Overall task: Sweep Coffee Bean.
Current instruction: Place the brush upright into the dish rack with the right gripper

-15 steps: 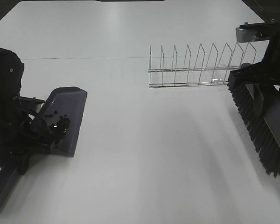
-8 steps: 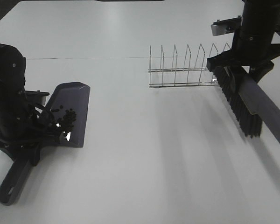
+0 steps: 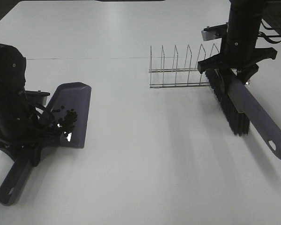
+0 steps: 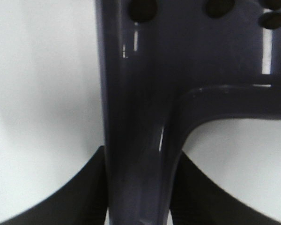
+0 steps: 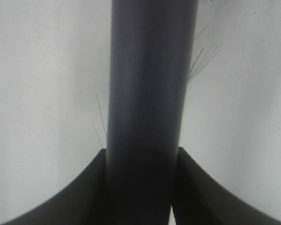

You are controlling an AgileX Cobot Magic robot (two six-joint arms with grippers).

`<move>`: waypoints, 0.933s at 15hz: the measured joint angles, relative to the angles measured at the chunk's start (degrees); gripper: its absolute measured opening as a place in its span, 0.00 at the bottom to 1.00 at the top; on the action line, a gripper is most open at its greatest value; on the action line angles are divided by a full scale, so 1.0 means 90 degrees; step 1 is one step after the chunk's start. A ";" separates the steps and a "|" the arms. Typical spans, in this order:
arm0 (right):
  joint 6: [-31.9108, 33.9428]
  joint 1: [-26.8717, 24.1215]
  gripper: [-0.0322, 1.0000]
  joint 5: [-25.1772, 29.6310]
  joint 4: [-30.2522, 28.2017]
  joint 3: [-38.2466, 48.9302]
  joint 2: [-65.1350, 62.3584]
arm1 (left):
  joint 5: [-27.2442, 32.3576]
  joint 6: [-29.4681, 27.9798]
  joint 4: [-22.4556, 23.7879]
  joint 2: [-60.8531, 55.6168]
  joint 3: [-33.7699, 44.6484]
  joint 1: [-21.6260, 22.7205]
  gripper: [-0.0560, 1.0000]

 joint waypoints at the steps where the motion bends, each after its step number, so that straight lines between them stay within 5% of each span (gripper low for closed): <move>1: 0.0000 -0.0108 0.33 0.0000 0.0006 0.0000 0.0000 | 0.0000 0.0006 0.0000 0.0000 0.0000 0.0000 0.37; 9: -0.0070 -0.0516 0.33 0.0006 0.0216 0.0000 0.0089 | 0.0000 0.0019 -0.0006 0.0000 0.0000 0.0000 0.37; 14: -0.0197 -0.0516 0.33 0.0140 0.0477 -0.0847 0.0637 | -0.0006 0.0019 -0.0013 0.0000 0.0000 0.0000 0.37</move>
